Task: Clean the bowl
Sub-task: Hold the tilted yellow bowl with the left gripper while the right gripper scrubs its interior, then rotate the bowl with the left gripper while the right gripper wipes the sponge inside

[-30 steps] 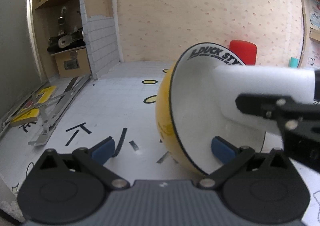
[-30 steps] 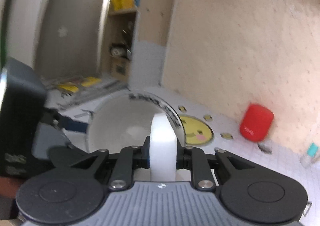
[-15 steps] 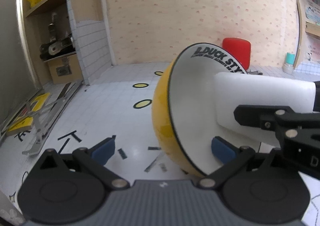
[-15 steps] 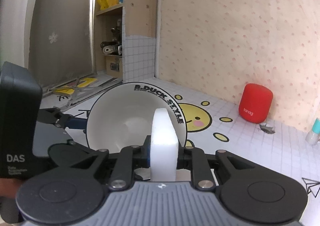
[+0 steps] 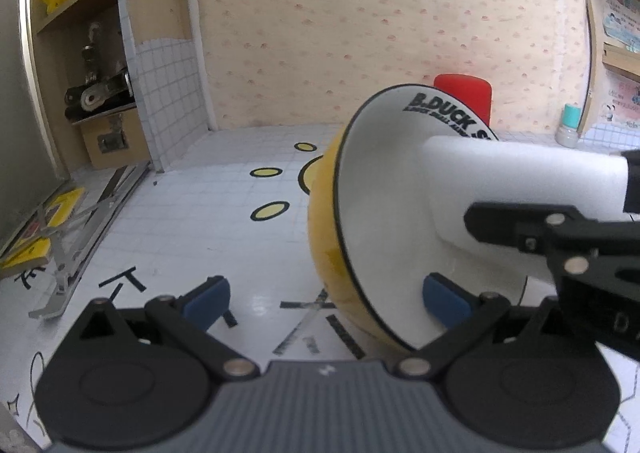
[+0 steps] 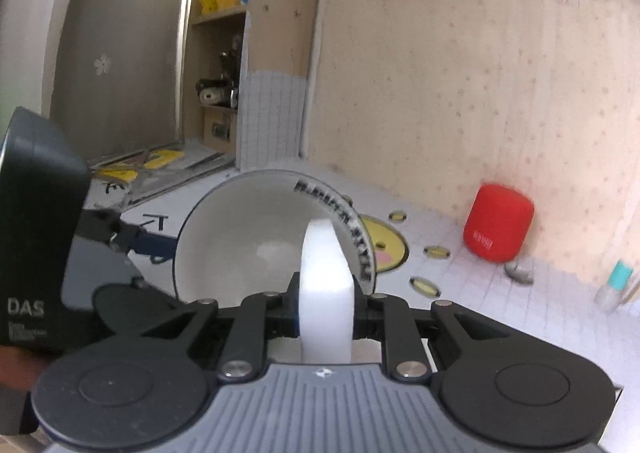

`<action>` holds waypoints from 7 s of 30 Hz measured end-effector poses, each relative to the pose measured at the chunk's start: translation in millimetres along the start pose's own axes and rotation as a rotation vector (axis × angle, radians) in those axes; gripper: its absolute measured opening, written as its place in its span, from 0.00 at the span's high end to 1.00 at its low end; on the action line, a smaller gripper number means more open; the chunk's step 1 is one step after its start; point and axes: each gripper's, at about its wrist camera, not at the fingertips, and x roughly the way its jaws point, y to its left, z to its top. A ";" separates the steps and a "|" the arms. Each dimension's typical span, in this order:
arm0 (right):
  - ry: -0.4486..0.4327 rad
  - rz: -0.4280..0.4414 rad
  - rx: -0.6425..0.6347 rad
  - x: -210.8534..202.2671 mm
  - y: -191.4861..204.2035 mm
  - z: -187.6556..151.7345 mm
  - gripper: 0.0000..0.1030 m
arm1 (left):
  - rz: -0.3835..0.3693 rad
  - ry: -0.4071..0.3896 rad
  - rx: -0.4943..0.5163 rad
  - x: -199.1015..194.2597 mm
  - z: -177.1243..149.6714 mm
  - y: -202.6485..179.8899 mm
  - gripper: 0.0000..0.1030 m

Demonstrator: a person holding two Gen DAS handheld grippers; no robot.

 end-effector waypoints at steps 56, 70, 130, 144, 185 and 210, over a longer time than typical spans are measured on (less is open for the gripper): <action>0.023 -0.093 0.017 -11.5 -14.2 -4.9 0.83 | -0.103 0.007 0.065 3.4 3.3 -24.1 0.00; 0.025 -0.051 0.073 -14.5 -19.1 -4.5 0.83 | -0.116 0.005 0.071 6.5 7.3 -38.1 0.00; 0.080 -0.123 0.063 -22.6 -28.8 -9.4 0.83 | -0.174 -0.009 0.133 4.9 8.3 -61.7 0.00; 0.080 -0.165 0.060 -27.7 -35.3 -13.6 0.83 | -0.179 -0.010 0.096 4.8 11.4 -55.9 0.00; 0.038 -0.191 0.047 -39.1 -36.5 -8.2 0.83 | -0.194 0.017 0.106 8.5 15.5 -73.0 0.00; 0.006 -0.209 0.057 -47.5 -40.4 -9.1 0.83 | -0.230 0.008 0.128 12.1 15.9 -90.4 0.00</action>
